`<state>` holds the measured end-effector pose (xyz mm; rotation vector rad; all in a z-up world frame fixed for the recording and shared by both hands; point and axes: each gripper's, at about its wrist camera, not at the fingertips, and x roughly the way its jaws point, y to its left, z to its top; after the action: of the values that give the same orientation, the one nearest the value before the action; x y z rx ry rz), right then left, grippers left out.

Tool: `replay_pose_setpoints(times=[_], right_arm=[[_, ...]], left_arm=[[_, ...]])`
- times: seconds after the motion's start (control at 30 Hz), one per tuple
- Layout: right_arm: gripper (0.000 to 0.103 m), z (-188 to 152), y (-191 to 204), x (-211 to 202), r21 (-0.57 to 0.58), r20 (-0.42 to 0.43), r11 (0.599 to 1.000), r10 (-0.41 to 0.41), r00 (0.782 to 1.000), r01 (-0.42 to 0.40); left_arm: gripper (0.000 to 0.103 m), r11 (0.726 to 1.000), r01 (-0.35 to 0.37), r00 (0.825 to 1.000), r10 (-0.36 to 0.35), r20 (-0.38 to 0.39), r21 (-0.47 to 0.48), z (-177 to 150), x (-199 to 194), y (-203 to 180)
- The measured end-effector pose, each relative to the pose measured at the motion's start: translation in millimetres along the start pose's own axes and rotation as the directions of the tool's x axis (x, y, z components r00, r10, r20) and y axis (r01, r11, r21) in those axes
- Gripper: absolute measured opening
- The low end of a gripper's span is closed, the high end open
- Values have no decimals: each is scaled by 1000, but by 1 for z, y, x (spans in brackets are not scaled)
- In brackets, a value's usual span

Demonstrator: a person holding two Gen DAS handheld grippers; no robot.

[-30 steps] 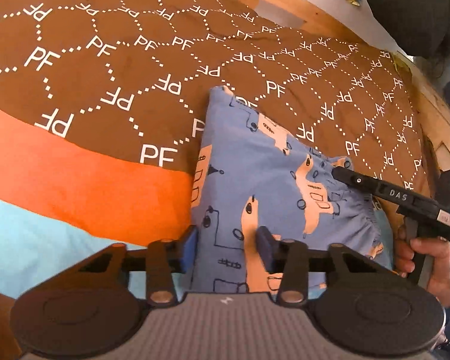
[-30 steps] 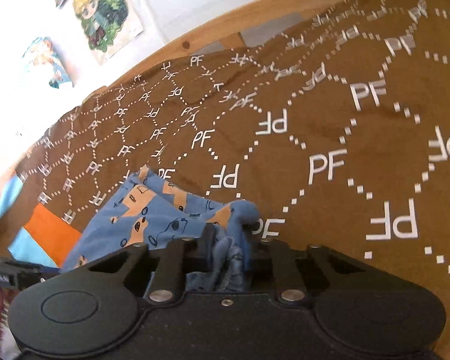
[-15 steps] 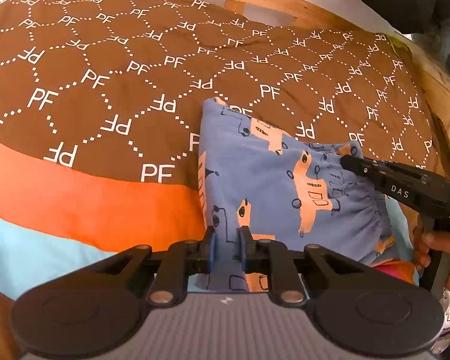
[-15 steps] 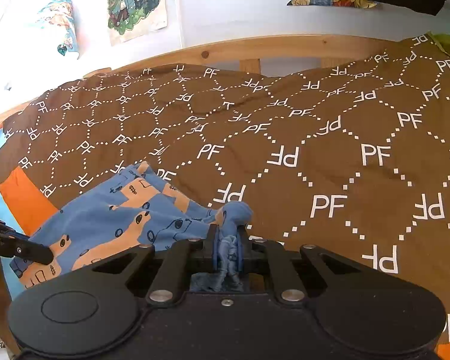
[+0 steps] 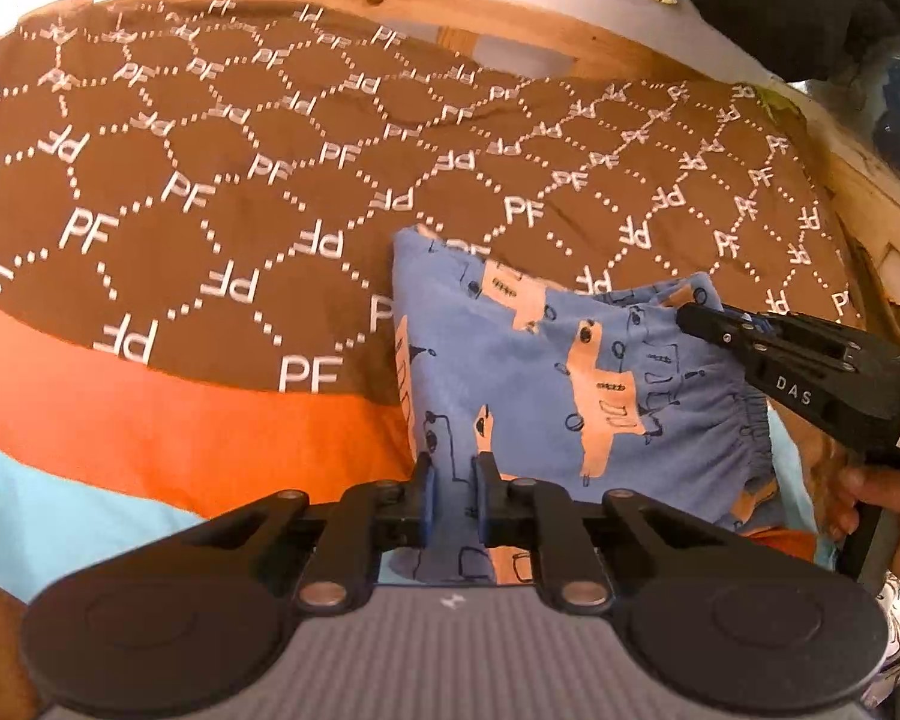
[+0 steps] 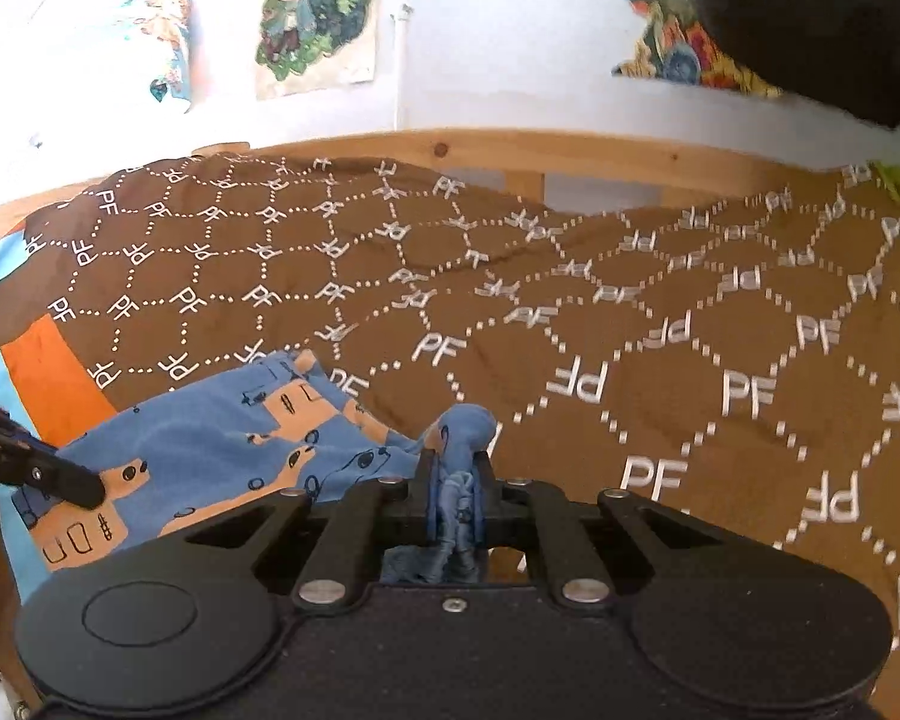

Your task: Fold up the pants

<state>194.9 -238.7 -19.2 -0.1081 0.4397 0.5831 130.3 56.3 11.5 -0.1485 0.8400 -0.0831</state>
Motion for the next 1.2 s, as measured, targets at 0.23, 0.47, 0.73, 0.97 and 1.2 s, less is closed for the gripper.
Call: replay_pose_setpoints(times=[0.23, 0.47, 0.73, 0.97, 1.2], right_arm=[[10, 16, 11, -14, -76, 80, 996, -31, 996, 37], [10, 40, 0, -11, -116, 141, 988, -87, 986, 103], [10, 32, -27, 40, -107, 67, 985, -128, 989, 135], [36, 20, -42, 52, -56, 6, 986, -159, 987, 159], [71, 23, -37, 21, -9, 35, 980, -197, 980, 197]], left_arm=[[13, 999, 18, 998, -21, 55, 50, 8, -10, -12], [13, 997, 23, 993, -31, 118, 74, 34, -8, -23], [14, 999, 16, 996, -20, 90, 42, 36, 53, -14], [29, 1000, 6, 998, -7, 59, 9, 32, 55, -9], [82, 999, 12, 995, -7, 100, -42, 37, 30, -8]])
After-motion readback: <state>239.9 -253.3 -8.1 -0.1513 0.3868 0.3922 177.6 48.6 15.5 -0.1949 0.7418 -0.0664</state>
